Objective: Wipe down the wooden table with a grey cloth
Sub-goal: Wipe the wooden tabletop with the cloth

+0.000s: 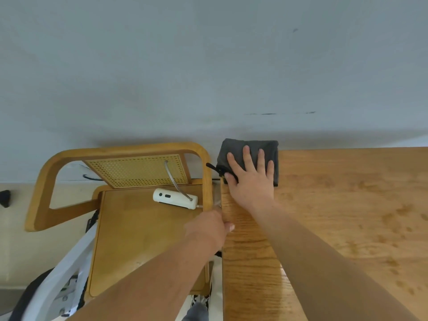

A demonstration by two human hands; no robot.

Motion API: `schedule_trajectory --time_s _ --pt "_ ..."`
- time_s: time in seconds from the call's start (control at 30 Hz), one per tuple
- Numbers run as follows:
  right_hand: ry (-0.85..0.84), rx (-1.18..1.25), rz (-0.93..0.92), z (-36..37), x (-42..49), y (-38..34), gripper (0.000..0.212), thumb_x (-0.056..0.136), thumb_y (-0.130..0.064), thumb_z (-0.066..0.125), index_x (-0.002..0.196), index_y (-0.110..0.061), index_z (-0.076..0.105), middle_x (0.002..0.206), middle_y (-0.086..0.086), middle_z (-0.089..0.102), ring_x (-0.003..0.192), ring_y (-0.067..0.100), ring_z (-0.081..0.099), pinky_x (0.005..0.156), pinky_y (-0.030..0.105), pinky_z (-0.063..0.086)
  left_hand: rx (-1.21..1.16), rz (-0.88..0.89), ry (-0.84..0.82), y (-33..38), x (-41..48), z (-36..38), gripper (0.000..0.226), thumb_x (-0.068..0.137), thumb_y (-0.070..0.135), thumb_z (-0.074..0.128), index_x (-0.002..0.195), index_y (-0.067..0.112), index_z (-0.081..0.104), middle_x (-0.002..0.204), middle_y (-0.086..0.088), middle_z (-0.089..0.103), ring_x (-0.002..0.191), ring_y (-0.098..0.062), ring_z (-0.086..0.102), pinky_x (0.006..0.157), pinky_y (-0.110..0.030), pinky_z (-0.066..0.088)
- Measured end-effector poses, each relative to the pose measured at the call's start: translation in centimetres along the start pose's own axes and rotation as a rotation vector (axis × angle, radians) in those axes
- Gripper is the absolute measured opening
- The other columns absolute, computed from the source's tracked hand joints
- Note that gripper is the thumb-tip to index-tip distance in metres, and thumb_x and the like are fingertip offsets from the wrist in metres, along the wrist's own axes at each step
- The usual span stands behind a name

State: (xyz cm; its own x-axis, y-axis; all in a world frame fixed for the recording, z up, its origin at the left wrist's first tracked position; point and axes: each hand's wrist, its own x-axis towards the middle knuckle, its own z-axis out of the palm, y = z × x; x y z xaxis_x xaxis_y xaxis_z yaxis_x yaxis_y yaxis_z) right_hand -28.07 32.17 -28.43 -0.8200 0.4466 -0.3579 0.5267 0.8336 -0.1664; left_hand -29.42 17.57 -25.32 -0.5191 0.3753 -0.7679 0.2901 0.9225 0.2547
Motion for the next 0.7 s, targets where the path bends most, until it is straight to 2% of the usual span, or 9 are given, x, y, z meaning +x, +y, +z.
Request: schedule_trajectory --time_s 0.07,0.23,0.33,0.37,0.43,0.5,0.57,0.63,0.7 --pt "-0.005 -0.028 -0.074 0.4 -2.4 1.4 0.059 0.107 -0.059 0.023 0.162 -0.048 0.007 0.174 -0.001 -0.006 0.158 0.037 -0.013 0.126 0.06 -0.003 0.029 0.011 -0.006 -0.2 -0.1 -0.1 0.046 0.103 0.049 0.053 0.142 0.026 0.048 0.119 -0.003 0.069 0.109 -0.024 0.065 0.093 -0.043 0.055" --pt "-0.064 -0.083 -0.18 2.6 -11.7 6.6 0.059 0.104 -0.061 0.022 0.161 -0.05 0.014 0.174 -0.003 0.002 0.159 0.035 -0.007 0.127 0.059 0.007 -0.063 0.04 0.018 -0.6 -0.3 0.2 0.037 0.1 0.047 0.057 0.132 0.03 0.054 0.113 0.001 0.07 0.102 -0.022 0.066 0.089 -0.042 0.057" --pt "-0.127 -0.098 -0.257 1.9 -12.3 9.5 0.059 0.102 -0.065 0.024 0.16 -0.054 0.014 0.173 -0.007 0.001 0.159 0.032 -0.008 0.127 0.058 0.007 -0.11 0.058 -0.012 -0.7 -0.2 0.2 0.039 0.1 0.046 0.058 0.135 0.031 0.055 0.113 0.003 0.07 0.102 -0.019 0.066 0.091 -0.043 0.057" --pt "-0.135 -0.108 -0.245 1.3 -11.1 10.0 0.06 0.101 -0.069 0.02 0.158 -0.058 0.008 0.173 -0.01 -0.006 0.158 0.03 -0.014 0.128 0.057 0.004 -0.099 0.055 -0.016 -0.6 -0.2 0.0 0.04 0.1 0.046 0.057 0.137 0.03 0.053 0.114 0.003 0.069 0.103 -0.019 0.066 0.092 -0.043 0.057" --pt "-0.121 -0.08 -0.104 0.1 -7.4 9.6 0.061 0.1 -0.071 0.018 0.156 -0.061 -0.001 0.171 -0.012 -0.017 0.157 0.027 -0.022 0.128 0.056 -0.001 -0.051 0.06 -0.007 -0.4 0.0 -0.3 0.042 0.102 0.048 0.055 0.139 0.03 0.052 0.117 0.003 0.069 0.105 -0.019 0.065 0.092 -0.042 0.057" --pt "-0.083 0.002 0.083 -0.7 -4.3 7.7 0.061 0.103 -0.067 0.022 0.159 -0.056 0.0 0.172 -0.008 -0.018 0.157 0.03 -0.022 0.127 0.057 -0.007 0.026 0.068 -0.023 -0.2 0.0 -0.8 0.039 0.102 0.05 0.053 0.134 0.027 0.055 0.118 0.001 0.068 0.107 -0.019 0.065 0.092 -0.042 0.057" --pt "-0.069 0.069 0.187 -0.4 -3.3 5.5 0.061 0.106 -0.061 0.023 0.161 -0.051 0.0 0.172 -0.004 -0.02 0.156 0.034 -0.024 0.126 0.058 -0.009 0.088 0.065 -0.033 -0.2 -0.3 -1.0 0.037 0.103 0.051 0.054 0.127 0.024 0.06 0.116 -0.001 0.068 0.107 -0.021 0.065 0.091 -0.04 0.056" --pt "-0.042 0.072 0.174 0.2 -4.3 4.6 0.06 0.107 -0.058 0.022 0.162 -0.048 -0.001 0.172 -0.001 -0.019 0.156 0.035 -0.023 0.126 0.058 -0.009 0.115 0.07 0.012 0.0 -0.5 -0.9 0.039 0.101 0.051 0.057 0.126 0.022 0.061 0.115 -0.001 0.067 0.106 -0.021 0.065 0.089 -0.04 0.057" --pt "-0.04 0.023 0.093 0.9 -7.4 5.2 0.06 0.107 -0.058 0.022 0.161 -0.05 -0.002 0.172 -0.003 -0.017 0.156 0.035 -0.022 0.127 0.056 -0.008 0.167 0.061 0.101 0.3 -0.9 -1.2 0.057 0.096 0.054 0.064 0.14 0.02 0.051 0.128 -0.004 0.062 0.116 -0.024 0.061 0.089 -0.041 0.056"
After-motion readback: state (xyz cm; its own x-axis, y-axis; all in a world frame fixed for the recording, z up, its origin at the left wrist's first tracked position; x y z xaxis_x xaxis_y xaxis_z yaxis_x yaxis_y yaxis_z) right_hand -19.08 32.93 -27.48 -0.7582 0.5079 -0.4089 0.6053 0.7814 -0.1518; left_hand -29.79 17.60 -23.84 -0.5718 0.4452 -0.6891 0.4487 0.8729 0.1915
